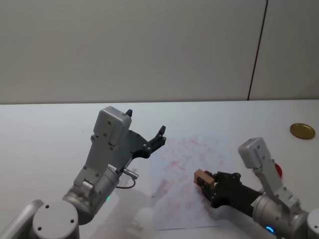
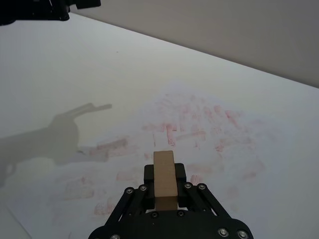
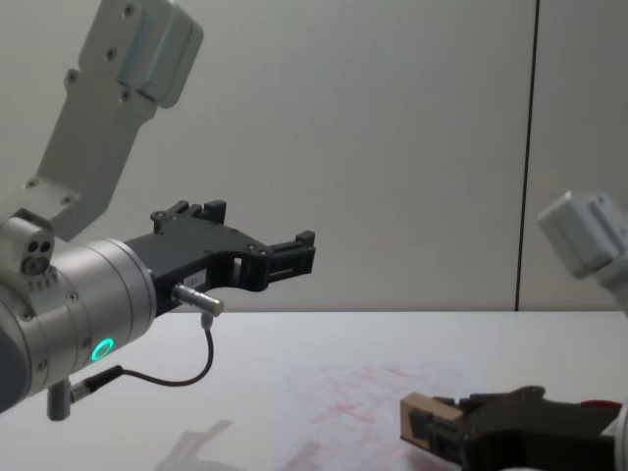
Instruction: Use the one hand to pick up the stamp and affix it onto the A4 paper.
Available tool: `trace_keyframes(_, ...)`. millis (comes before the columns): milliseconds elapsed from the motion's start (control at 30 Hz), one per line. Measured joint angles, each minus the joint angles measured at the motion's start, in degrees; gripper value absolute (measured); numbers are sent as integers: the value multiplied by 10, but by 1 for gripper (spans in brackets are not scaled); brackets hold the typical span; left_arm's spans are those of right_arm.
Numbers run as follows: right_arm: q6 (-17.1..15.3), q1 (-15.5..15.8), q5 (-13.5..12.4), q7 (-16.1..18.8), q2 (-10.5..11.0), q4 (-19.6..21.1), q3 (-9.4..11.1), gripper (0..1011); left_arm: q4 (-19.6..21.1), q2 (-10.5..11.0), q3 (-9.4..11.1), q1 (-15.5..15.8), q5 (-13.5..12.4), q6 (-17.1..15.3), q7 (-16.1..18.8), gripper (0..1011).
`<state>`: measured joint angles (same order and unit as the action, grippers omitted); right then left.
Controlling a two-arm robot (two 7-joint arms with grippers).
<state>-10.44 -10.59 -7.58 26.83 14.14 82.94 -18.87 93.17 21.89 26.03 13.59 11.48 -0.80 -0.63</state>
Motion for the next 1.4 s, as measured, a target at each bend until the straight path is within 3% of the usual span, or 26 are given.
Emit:
trace_keyframes(867, -29, -22, 10, 23, -9, -35, -6, 221, 0, 0, 0, 0, 0, 0, 0, 993)
trace_keyframes(1400, -7, -20, -22, 5, 5, -1, 10, 221, 0, 0, 0, 0, 0, 0, 0, 993)
